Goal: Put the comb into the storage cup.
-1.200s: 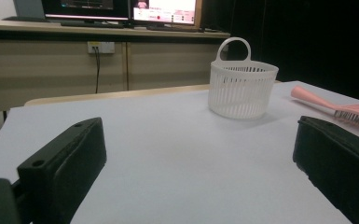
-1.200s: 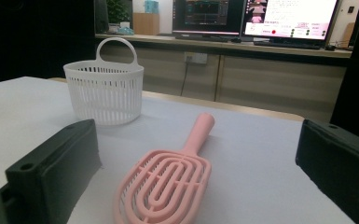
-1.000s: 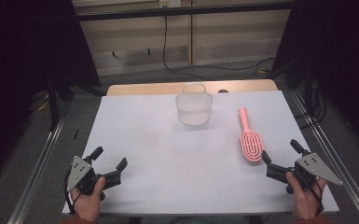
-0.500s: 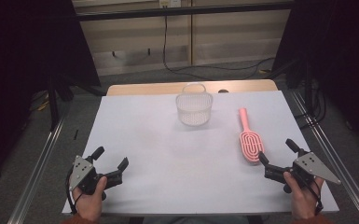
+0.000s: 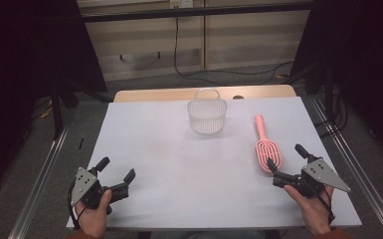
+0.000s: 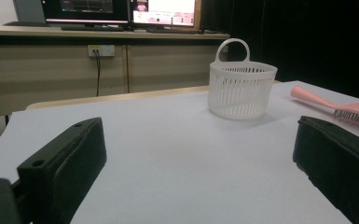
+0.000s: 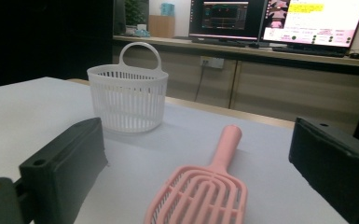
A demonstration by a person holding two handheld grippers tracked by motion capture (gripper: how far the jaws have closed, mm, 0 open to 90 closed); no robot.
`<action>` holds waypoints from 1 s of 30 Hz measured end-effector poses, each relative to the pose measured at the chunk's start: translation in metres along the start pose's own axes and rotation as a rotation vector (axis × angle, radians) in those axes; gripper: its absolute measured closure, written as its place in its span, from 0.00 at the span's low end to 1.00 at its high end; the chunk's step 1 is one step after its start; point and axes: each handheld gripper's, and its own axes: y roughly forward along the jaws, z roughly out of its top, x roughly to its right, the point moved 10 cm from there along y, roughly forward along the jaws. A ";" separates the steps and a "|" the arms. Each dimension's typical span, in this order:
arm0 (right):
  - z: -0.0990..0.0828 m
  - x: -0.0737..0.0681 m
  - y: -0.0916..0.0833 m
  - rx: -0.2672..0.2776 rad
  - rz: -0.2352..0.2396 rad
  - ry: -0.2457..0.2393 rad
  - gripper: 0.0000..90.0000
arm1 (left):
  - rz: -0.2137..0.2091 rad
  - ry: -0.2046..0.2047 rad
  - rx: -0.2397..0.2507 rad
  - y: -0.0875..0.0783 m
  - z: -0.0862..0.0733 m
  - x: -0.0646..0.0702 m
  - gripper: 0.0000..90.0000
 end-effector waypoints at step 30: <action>0.024 -0.021 0.046 0.014 0.105 -0.039 0.05 | -0.005 0.003 -0.020 0.004 -0.003 0.001 0.03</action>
